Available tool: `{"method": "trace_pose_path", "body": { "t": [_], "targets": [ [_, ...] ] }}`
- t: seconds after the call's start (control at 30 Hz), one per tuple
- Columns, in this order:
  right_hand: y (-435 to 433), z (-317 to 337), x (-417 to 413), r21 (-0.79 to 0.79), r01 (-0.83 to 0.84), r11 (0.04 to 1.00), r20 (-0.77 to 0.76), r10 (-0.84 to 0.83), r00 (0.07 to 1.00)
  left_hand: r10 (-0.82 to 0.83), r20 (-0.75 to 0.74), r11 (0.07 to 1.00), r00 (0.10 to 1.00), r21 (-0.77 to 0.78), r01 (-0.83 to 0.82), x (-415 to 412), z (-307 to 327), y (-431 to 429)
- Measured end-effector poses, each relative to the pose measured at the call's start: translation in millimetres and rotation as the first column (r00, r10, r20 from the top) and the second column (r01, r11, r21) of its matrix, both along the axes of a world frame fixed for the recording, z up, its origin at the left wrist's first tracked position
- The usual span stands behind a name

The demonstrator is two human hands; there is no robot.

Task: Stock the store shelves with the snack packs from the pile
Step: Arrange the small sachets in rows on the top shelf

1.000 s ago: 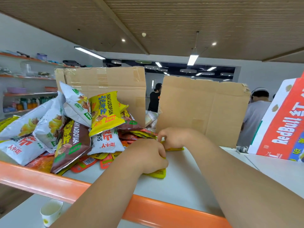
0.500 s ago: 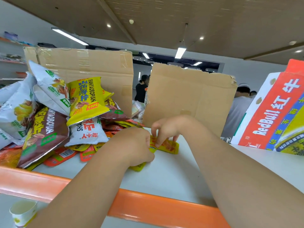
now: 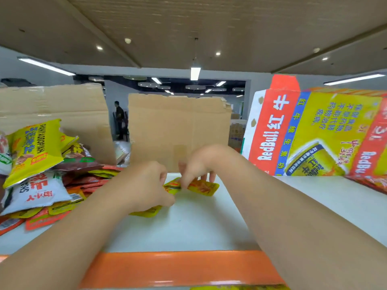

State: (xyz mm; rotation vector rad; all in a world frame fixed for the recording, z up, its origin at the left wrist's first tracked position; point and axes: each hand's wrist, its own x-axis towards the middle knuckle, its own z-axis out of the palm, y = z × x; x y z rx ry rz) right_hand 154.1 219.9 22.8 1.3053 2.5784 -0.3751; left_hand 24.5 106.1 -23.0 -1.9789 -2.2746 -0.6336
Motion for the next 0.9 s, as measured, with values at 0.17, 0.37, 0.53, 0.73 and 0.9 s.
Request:
{"method": "trace_pose_path", "body": {
  "t": [0.17, 0.37, 0.53, 0.73, 0.9],
  "targets": [
    [17.3, 23.0, 123.7, 0.104, 0.115, 0.988, -0.068, -0.108, 0.992, -0.041, -0.039, 0.995, 0.998, 0.092, 0.044, 89.5, 30.0, 42.3],
    [42.4, 24.7, 257.3, 0.218, 0.255, 0.942, -0.083, -0.242, 0.967, -0.125, 0.019, 0.989, 0.992, 0.084, 0.123, 198.4, 33.6, 101.8],
    [74.8, 12.3, 321.3, 0.145, 0.333, 0.932, -0.107, -0.320, 0.941, -0.096, -0.079, 0.995, 0.992, 0.016, 0.098, 262.9, 21.3, 149.1],
    [107.4, -1.4, 321.8, 0.248, 0.199, 0.948, -0.042, -0.195, 0.980, -0.052, -0.076, 0.995, 0.996, -0.086, 0.045, 297.7, 9.5, 197.0],
    [129.8, -7.2, 325.0, 0.104, 0.060, 0.993, 0.047, -0.065, 0.997, -0.101, -0.110, 0.945, 0.989, -0.323, 0.060, 290.3, 4.9, 201.9]
  ]
}}
